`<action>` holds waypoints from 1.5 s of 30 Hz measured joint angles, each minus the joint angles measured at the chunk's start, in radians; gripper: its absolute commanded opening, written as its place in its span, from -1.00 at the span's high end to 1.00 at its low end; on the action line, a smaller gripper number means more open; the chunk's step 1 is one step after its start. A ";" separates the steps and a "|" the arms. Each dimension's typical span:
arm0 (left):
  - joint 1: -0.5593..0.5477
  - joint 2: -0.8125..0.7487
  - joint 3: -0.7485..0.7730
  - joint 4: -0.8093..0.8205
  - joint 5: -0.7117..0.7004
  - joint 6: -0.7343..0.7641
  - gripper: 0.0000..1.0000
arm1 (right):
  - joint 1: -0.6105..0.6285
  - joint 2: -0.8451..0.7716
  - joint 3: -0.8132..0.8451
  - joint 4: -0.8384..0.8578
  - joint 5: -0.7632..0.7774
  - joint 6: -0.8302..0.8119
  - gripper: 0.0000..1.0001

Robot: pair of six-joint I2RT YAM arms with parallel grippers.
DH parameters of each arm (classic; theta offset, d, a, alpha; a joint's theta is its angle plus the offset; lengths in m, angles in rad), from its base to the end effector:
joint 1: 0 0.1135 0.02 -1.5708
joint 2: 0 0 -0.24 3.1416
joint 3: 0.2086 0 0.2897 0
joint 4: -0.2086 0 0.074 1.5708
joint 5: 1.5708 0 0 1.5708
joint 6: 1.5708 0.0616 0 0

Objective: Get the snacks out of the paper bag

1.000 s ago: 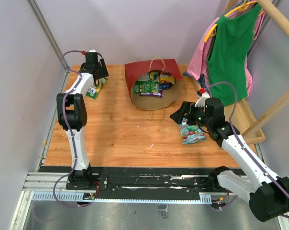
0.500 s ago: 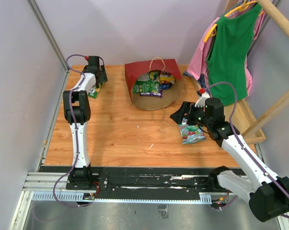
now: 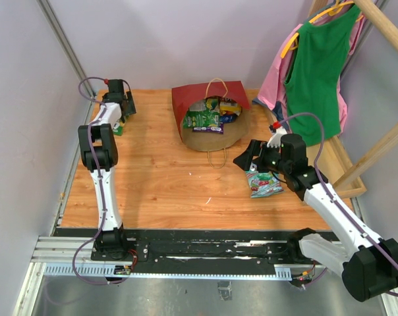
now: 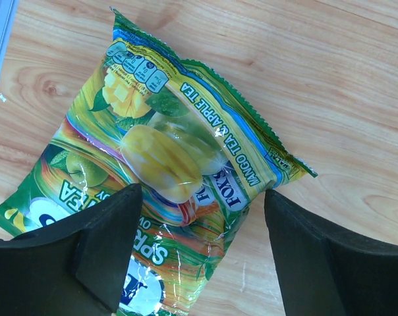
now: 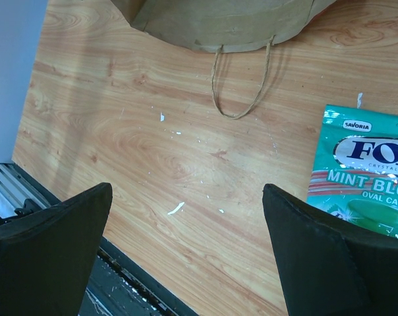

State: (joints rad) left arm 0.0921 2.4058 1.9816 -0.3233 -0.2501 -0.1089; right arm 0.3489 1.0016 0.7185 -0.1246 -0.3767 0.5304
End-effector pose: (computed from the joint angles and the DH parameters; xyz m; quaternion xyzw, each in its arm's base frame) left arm 0.5751 0.0684 0.1217 -0.1409 0.8997 0.1110 0.3979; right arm 0.2742 0.1239 0.2420 -0.0280 0.8268 0.3712 0.4217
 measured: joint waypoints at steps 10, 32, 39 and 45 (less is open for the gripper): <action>0.003 0.059 0.114 -0.052 -0.030 -0.024 -0.67 | 0.000 0.000 0.000 0.000 -0.006 0.000 -0.97; -0.084 -0.425 -0.117 0.018 0.128 -0.072 -0.82 | 0.000 0.035 -0.006 0.053 -0.070 -0.006 -0.97; -0.146 -0.862 -0.570 0.330 0.267 -0.131 -0.83 | 0.000 0.028 -0.021 0.061 -0.077 -0.003 -0.97; -0.175 -1.006 -0.809 0.489 0.369 -0.177 -0.83 | 0.000 0.023 -0.027 0.062 -0.077 -0.002 -0.97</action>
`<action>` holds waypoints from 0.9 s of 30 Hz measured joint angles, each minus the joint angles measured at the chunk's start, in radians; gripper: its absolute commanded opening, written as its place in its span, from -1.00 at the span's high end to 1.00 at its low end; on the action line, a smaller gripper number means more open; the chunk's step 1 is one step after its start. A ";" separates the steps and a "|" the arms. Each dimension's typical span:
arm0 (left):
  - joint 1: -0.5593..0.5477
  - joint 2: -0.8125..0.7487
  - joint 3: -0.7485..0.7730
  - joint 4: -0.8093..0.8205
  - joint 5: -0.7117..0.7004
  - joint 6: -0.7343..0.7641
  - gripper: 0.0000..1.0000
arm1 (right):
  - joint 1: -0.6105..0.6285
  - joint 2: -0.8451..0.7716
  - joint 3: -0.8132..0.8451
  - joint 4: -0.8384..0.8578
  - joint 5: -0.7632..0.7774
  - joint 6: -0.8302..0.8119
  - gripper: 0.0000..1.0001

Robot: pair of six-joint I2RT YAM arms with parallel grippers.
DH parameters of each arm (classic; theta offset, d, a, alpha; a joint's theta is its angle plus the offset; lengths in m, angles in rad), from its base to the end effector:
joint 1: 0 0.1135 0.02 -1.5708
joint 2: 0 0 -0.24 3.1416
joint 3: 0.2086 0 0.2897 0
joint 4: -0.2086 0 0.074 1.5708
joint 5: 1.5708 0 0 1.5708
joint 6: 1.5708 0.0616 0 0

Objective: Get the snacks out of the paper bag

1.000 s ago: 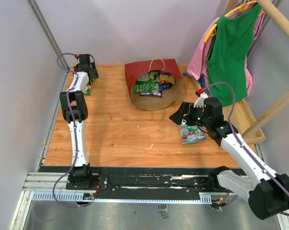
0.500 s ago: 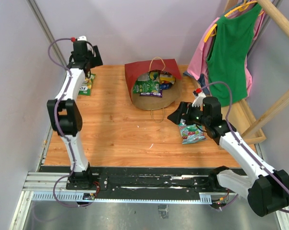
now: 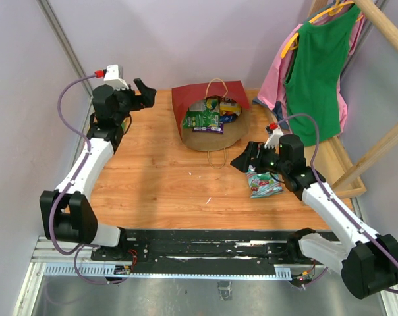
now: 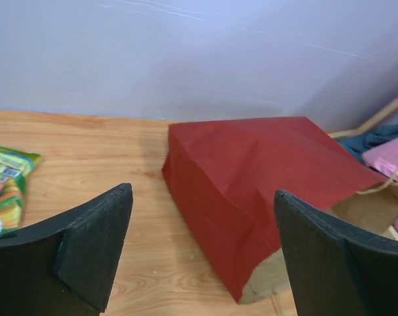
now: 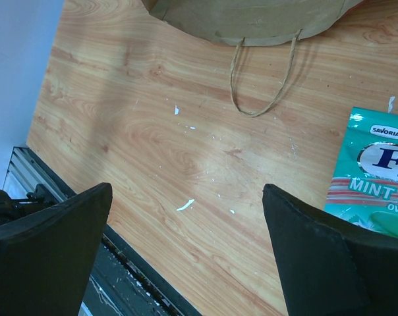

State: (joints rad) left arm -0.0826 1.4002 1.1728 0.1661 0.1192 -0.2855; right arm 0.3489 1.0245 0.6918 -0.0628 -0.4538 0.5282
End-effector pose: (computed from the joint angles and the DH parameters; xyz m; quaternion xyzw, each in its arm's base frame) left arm 0.4018 -0.0406 0.3363 -0.0330 0.7275 -0.1678 0.6644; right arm 0.2747 0.1287 0.2329 -0.0516 0.8188 0.3989 0.4096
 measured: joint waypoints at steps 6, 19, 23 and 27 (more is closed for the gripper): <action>-0.005 -0.027 -0.058 0.067 0.114 -0.012 -0.83 | 0.000 0.000 -0.014 0.013 -0.008 0.013 -0.97; -0.005 -0.070 -0.206 0.147 0.265 -0.051 -0.87 | 0.000 0.030 -0.017 0.021 -0.010 0.023 -0.97; -0.005 -0.107 -0.232 0.179 0.294 -0.059 -0.94 | 0.000 0.055 -0.017 0.025 -0.016 0.029 -0.97; -0.005 -0.154 -0.297 0.237 0.315 -0.067 -0.99 | 0.010 0.084 -0.016 0.040 -0.019 0.040 -0.97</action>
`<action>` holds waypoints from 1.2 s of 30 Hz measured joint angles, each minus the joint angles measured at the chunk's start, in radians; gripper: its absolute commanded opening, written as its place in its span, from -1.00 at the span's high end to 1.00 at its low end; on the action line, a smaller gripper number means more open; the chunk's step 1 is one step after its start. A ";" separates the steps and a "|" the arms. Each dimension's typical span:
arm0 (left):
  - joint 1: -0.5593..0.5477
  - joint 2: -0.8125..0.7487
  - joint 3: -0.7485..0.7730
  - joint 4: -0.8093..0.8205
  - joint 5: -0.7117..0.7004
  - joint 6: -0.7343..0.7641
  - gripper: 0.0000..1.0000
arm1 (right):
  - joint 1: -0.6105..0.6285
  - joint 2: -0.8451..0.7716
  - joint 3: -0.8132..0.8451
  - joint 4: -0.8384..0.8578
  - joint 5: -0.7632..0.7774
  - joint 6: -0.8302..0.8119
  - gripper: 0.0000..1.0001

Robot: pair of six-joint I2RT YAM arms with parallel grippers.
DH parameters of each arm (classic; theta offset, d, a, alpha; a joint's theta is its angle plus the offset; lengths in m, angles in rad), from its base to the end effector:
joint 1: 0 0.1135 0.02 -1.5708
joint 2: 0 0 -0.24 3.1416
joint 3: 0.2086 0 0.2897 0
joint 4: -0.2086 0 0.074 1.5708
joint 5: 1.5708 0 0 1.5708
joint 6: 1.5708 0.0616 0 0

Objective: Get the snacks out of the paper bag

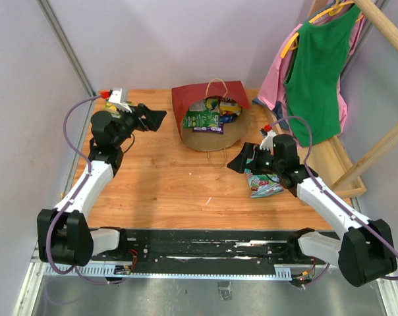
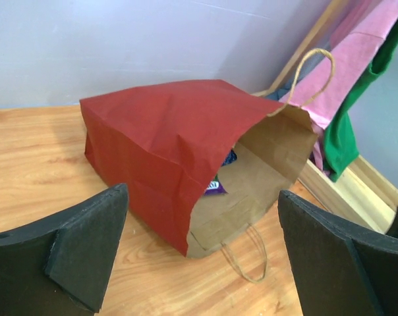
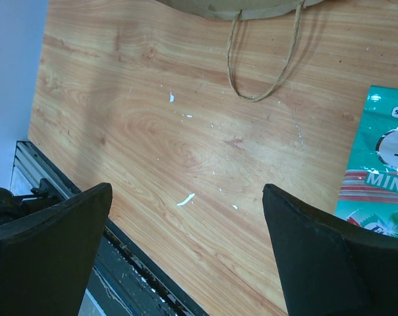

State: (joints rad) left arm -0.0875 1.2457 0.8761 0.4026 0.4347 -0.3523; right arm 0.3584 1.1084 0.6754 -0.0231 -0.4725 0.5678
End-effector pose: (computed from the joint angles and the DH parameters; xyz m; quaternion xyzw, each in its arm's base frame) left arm 0.3555 -0.0572 0.2988 0.0640 0.6935 -0.2994 0.6522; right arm 0.2815 0.1354 0.2071 -0.0369 0.8335 0.4074 0.3713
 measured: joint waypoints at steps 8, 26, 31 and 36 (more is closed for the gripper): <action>0.000 -0.080 -0.127 0.123 0.058 -0.045 -0.99 | 0.045 0.067 0.024 0.002 0.014 0.006 -0.97; 0.000 -0.198 -0.234 0.161 -0.002 -0.078 -0.99 | 0.165 0.450 0.316 0.205 0.270 0.035 -0.97; 0.000 -0.212 -0.264 0.174 -0.006 -0.075 -0.99 | 0.166 0.589 0.381 0.313 0.333 0.052 -0.97; 0.000 -0.227 -0.295 0.207 -0.015 -0.081 -0.99 | 0.167 0.685 0.414 0.411 0.429 0.074 -0.97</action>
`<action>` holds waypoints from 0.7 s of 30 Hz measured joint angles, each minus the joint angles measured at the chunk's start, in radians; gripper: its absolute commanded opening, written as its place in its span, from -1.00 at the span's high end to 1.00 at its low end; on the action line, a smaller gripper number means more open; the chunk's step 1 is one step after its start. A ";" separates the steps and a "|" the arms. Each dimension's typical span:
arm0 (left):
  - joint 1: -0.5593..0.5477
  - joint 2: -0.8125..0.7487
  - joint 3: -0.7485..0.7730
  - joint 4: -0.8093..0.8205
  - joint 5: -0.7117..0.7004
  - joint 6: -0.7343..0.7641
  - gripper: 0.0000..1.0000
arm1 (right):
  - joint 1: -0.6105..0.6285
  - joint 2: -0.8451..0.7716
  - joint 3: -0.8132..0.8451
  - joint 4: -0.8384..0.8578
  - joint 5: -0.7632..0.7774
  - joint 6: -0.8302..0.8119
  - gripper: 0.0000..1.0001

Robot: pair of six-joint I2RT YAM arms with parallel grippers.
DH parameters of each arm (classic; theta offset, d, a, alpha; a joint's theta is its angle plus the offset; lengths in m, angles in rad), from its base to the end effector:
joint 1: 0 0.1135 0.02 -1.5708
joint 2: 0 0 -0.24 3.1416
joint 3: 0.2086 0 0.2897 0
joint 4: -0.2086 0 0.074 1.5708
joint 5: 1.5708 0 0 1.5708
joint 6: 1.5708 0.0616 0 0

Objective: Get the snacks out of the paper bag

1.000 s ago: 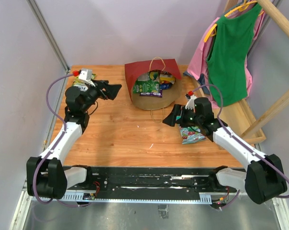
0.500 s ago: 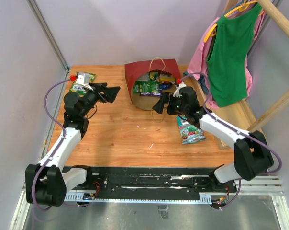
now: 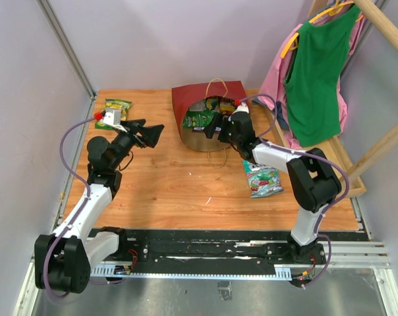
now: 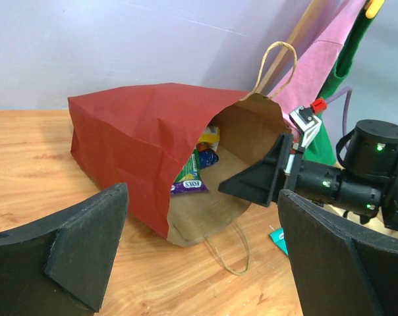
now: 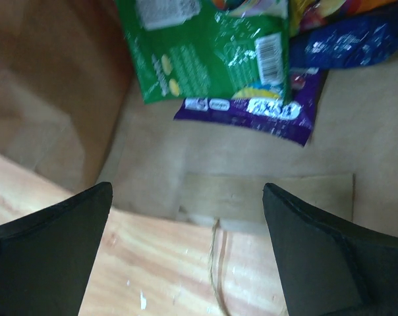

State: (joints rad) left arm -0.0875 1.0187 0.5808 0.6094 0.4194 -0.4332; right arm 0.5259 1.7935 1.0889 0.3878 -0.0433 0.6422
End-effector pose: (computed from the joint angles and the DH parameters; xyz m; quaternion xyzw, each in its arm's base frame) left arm 0.3012 -0.0516 0.2742 0.0486 0.6478 -0.3222 0.6886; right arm 0.3936 0.2315 0.1675 0.0344 0.8090 0.3381 0.4797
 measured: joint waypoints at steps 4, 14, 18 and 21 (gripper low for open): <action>0.000 -0.013 -0.015 0.017 -0.004 -0.002 -0.99 | 0.000 0.068 0.034 0.072 0.084 0.009 -0.96; 0.000 -0.040 -0.014 -0.074 -0.087 0.014 -0.99 | 0.000 0.270 0.207 0.152 0.212 -0.026 -0.77; 0.000 -0.055 -0.014 -0.100 -0.117 0.023 -0.99 | 0.000 0.325 0.306 0.104 0.219 -0.054 -0.84; 0.000 -0.062 -0.014 -0.106 -0.127 0.030 -0.99 | 0.000 0.347 0.358 0.068 0.215 -0.072 -0.86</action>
State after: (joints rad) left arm -0.0875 0.9565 0.5667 0.5030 0.2920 -0.4034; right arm 0.5255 2.1407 1.4467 0.4557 0.1719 0.5701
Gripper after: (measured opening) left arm 0.994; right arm 0.921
